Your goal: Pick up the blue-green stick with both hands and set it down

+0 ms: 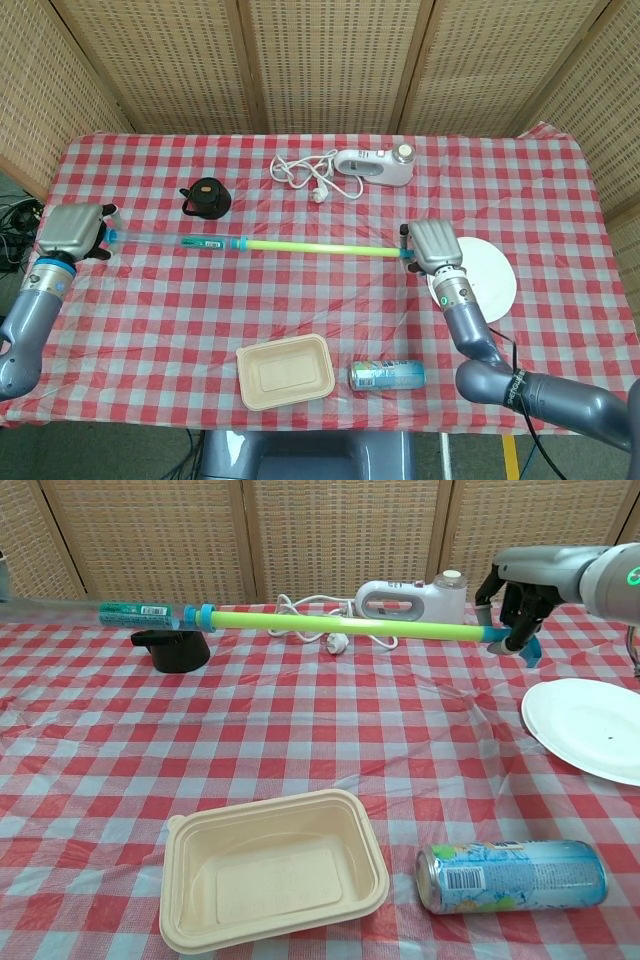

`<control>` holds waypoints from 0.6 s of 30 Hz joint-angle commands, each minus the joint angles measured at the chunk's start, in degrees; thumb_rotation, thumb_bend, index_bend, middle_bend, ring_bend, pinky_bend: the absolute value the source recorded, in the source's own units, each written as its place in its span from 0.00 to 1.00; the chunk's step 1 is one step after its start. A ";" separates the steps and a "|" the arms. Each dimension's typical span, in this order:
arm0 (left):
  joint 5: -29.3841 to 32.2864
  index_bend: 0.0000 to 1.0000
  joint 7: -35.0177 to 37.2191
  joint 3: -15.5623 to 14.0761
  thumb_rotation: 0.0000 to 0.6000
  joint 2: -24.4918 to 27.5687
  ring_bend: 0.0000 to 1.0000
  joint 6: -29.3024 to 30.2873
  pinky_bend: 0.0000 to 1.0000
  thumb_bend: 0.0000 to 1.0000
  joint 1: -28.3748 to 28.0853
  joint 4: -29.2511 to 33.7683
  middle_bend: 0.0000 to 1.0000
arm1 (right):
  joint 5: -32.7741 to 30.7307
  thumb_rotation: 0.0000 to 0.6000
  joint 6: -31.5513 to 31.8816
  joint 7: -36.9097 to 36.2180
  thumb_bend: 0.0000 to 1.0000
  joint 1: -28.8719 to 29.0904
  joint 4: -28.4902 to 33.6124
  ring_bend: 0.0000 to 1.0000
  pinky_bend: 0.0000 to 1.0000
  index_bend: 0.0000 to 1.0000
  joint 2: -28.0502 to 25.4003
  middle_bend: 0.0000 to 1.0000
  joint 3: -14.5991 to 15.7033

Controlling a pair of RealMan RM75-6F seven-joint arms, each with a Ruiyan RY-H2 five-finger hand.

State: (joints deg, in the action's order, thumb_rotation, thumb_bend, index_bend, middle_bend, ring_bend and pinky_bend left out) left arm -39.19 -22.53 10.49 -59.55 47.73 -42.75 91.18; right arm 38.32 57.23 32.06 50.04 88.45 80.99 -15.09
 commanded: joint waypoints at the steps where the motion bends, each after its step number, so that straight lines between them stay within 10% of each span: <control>1: -0.36 0.56 0.41 -0.19 1.00 0.00 0.73 0.36 0.63 0.43 0.00 0.28 0.80 | -0.14 1.00 0.05 0.02 0.52 0.06 0.22 1.00 0.56 0.80 -0.10 1.00 0.10; 18: -3.74 0.56 3.26 -0.19 1.00 1.65 0.73 1.88 0.63 0.43 0.28 6.24 0.80 | 0.96 1.00 0.90 0.83 0.52 0.94 2.08 1.00 0.56 0.80 1.31 1.00 1.21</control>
State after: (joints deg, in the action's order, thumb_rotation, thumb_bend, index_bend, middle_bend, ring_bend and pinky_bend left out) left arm -42.68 -19.36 10.32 -57.91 49.37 -42.41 97.00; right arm 39.23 58.09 32.84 50.94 90.48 82.26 -13.92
